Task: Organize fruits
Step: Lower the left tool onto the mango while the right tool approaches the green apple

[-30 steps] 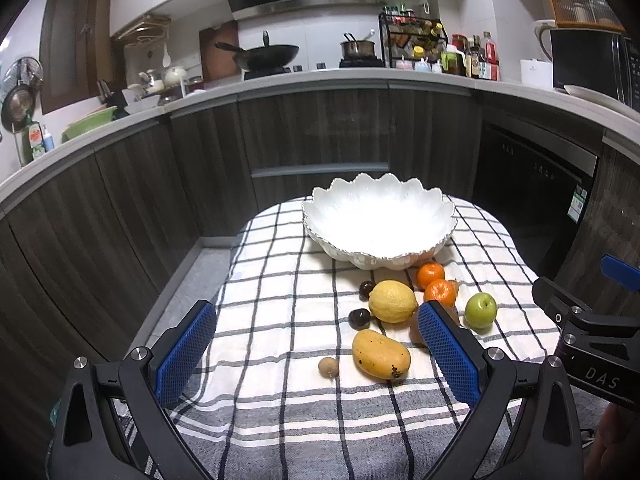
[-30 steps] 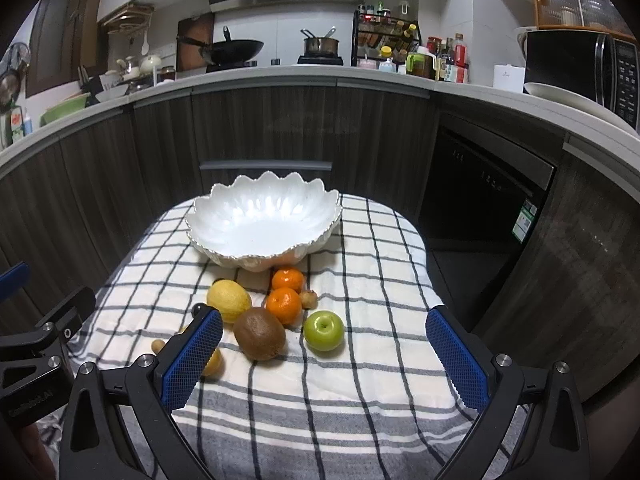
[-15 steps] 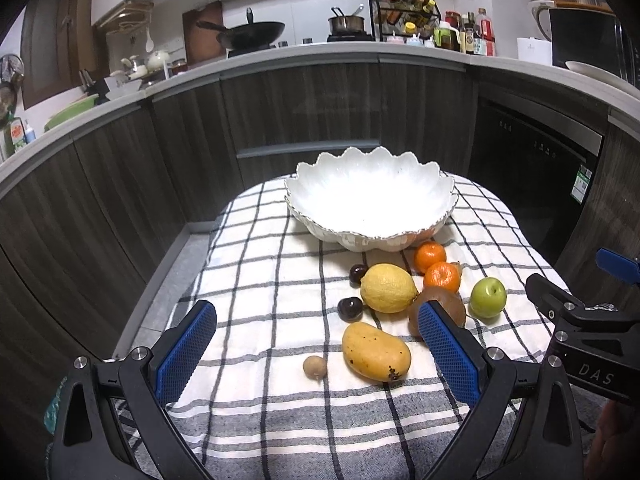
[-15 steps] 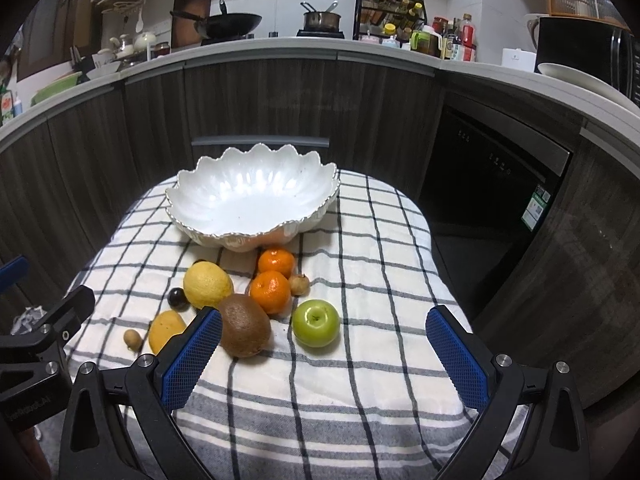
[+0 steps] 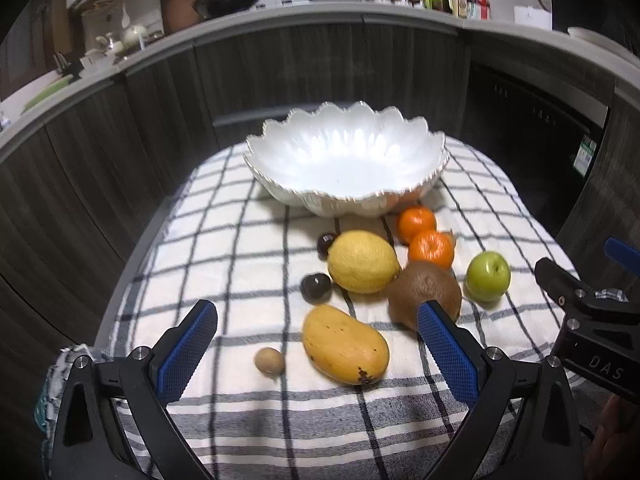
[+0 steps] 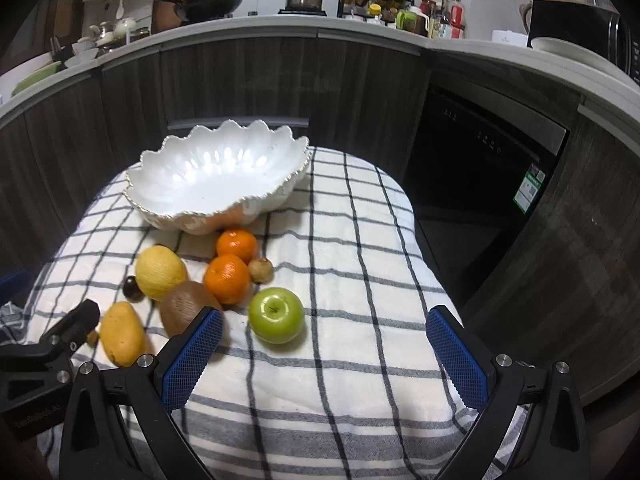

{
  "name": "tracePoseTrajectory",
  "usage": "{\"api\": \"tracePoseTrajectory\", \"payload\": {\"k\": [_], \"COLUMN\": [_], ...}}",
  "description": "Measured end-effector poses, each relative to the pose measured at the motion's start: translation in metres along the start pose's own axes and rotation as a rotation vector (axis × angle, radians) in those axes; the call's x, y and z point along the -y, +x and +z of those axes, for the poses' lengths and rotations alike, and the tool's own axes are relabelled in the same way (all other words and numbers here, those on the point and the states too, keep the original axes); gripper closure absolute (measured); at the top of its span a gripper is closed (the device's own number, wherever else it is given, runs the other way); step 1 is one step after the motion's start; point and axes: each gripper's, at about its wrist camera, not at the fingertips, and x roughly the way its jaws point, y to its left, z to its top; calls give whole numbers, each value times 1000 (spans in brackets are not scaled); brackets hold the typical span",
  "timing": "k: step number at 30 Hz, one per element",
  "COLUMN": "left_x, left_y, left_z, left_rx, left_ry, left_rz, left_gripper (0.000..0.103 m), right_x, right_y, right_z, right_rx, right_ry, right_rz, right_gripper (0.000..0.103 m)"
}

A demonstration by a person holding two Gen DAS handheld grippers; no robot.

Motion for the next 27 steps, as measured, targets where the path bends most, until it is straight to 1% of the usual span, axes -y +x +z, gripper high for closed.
{"api": "tracePoseTrajectory", "payload": {"k": [4,8,10,13,21,27], "left_x": [8,12,13,14,12,12], "left_y": [19,35,42,51,65,76], "left_z": [-6,-10,-13,-14,-19,-25], "left_rx": [-51,-86,-104,-122,-146,-187], "left_ry": [24,53,59,67,62,49], "left_rz": [-8,-7,-16,-26,-36,-66], "left_gripper": [6,10,15,17,19,32], "right_x": [2,1,0,-4,-10,-12], "right_y": [8,15,18,22,33,38], "right_z": [-3,-6,-7,-8,-11,-13], "right_rx": [-17,-36,-44,-54,-84,-97], "right_ry": [6,4,-1,-10,-23,-33], "right_rz": [-4,-8,-8,-4,-11,-16], "right_gripper": [0,0,0,0,0,0]}}
